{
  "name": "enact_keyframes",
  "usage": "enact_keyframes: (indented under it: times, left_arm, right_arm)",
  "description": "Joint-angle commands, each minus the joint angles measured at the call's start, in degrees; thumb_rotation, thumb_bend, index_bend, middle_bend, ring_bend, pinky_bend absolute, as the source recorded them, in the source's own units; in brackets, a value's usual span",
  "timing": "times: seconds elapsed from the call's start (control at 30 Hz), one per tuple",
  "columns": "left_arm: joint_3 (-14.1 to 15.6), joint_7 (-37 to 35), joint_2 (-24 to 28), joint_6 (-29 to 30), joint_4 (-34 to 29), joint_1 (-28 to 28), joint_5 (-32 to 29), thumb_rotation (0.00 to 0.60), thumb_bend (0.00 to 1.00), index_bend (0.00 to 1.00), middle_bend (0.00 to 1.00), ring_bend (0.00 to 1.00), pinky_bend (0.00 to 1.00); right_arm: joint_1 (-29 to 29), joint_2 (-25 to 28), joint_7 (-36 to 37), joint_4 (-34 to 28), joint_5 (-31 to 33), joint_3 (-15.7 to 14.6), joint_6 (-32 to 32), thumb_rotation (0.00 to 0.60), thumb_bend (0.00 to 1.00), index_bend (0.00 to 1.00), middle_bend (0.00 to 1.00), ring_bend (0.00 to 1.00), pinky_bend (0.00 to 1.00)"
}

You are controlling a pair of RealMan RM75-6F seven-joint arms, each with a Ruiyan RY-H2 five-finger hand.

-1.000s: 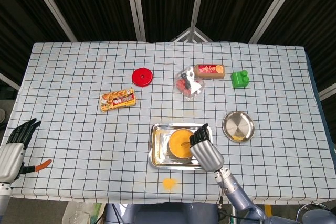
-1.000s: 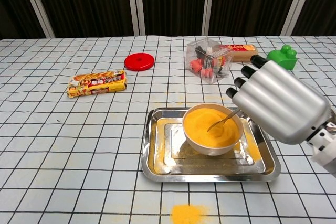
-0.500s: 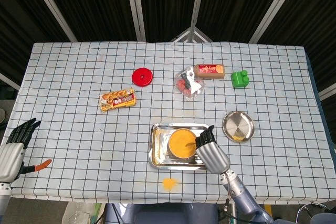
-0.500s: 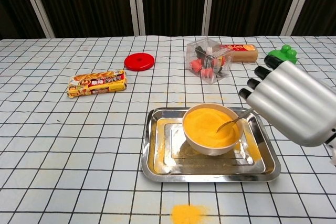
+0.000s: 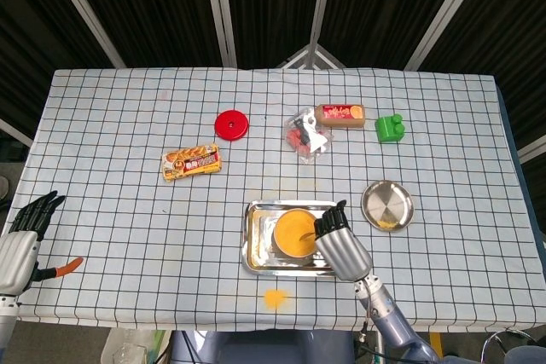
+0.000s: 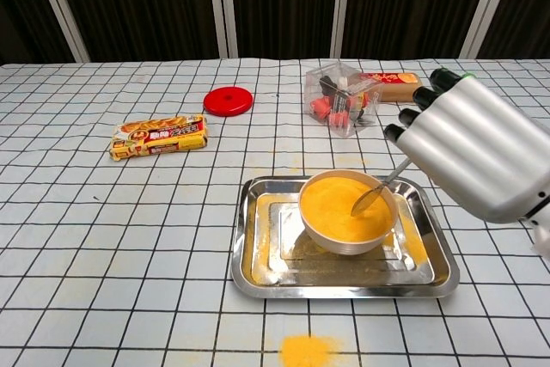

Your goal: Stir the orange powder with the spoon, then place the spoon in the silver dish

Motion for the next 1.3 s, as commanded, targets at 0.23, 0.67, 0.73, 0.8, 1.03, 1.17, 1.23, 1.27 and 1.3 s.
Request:
enact_keyframes:
  times: [0.23,0.67,0.73,0.8,1.03,1.17,1.23,1.27,1.3]
  left_arm:
    - [0.1,-0.2,0.1,0.1,0.0,0.0,0.2,0.6,0.0,0.0,0.0,0.0,0.0]
    - [0.1,-0.2,0.1,0.0,0.1,0.0,0.3,0.6,0.0,0.0,0.0,0.0,0.0]
    - [0.1,-0.2,0.1,0.1,0.1,0.0,0.4,0.6,0.0,0.0,0.0,0.0,0.0]
    - [0.1,-0.1,0.1,0.1,0.1,0.0,0.3,0.6,0.0,0.0,0.0,0.0,0.0]
    - [0.1,0.0,0.0,0.1,0.2,0.1,0.4,0.6,0.0,0.0,0.0,0.0,0.0]
    - [0.2,0.2,0.0,0.2,0.1,0.1,0.4,0.6,0.0,0.0,0.0,0.0,0.0]
    - [0.2,0.3,0.0,0.2,0.2,0.1,0.5,0.6,0.0,0.0,0.0,0.0,0.0]
    - [0.2,0.3,0.0,0.2,0.2,0.1,0.4,0.6,0.0,0.0,0.0,0.0,0.0]
    - [0.2,0.4,0.0,0.2,0.1,0.1,0.4,0.6,0.0,0.0,0.0,0.0,0.0]
  right_arm:
    - [-0.2,-0.1,-1.1,-0.3,0.8,0.2,-1.1,0.6,0.51,0.6,0.57,0.44,0.35]
    - [0.0,-0.4,0.1,0.1,1.0,1.5,-0.3,0.6,0.51,0.6,0.57,0.44,0.35]
    - [0.2,0.2,0.2,-0.7,1.1,2.3,0.0,0.6,0.51,0.6,0.57,0.44,0.35]
    - [0.4,1.1,0.2,-1.7,1.3,3.4,0.4,0.6,0.51,0.6,0.57,0.44,0.35]
    - [0.3,6.1,1.1,-3.6,5.0,7.7,0.7,0.6,0.51,0.6,0.57,0.44,0.35]
    - [-0.7,8.2,2.5,-1.2,7.9,8.2,0.1,0.6,0.51,0.6,0.57,0.44,0.35]
    - [-1.4,8.3,4.0,1.0,9.5,8.0,-0.1,0.6,0.51,0.6,0.57,0.44,0.35]
    - [-1.9,8.0,5.2,2.6,10.6,7.9,-0.2,0.6,0.51,0.6,0.57,0.44,0.35]
    - [-2.3,7.6,6.2,4.2,11.4,7.6,-0.4,0.6,0.51,0.6,0.57,0.44,0.35]
